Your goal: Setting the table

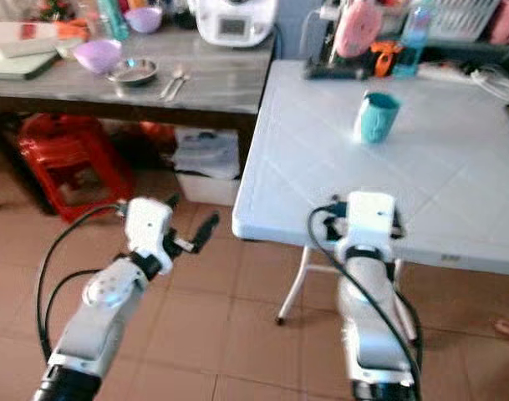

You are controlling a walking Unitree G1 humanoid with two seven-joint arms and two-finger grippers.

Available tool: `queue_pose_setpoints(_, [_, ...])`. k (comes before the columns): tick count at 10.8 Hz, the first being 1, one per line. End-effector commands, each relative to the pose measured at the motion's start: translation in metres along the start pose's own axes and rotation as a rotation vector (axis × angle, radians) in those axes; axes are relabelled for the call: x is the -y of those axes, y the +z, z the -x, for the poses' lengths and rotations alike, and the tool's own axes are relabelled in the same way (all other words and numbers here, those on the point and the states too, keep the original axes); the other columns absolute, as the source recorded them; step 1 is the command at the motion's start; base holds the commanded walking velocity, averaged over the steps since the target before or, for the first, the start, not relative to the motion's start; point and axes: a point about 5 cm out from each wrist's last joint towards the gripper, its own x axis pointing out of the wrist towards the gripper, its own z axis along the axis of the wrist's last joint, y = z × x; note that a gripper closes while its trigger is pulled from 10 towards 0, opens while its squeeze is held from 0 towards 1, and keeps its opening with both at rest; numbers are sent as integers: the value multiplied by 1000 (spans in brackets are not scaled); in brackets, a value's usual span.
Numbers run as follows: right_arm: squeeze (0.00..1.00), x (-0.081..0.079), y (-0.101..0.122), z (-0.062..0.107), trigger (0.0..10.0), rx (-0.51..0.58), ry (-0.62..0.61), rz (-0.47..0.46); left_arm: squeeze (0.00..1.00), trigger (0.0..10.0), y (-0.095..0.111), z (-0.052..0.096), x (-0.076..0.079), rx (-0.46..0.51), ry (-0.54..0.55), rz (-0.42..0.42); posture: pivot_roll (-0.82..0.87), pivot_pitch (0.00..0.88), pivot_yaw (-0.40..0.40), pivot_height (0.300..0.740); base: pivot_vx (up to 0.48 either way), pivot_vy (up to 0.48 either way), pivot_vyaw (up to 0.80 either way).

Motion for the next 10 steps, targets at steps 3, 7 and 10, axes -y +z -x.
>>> queue_pose_setpoints(3, [0, 1, 6, 0, 10000, 23, -2, 10, 0, 10000, 2, -2, -3, -16, 0, -2, -39, 111, 27, 740, 0, -86, 0])
queue_pose_setpoints(7, [0, 0, 4, 1, 10000, 14, 1, 17, 0, 10000, 1, 0, -1, -16, -8, 22, -38, 110, 24, 740, 0, -459, 0])
queue_pose_setpoints(10, [0, 2, 3, 1, 10000, 13, -6, 21, 0, 10000, 2, -2, -1, -16, -13, 1, -42, 108, 28, 740, 0, -446, 0])
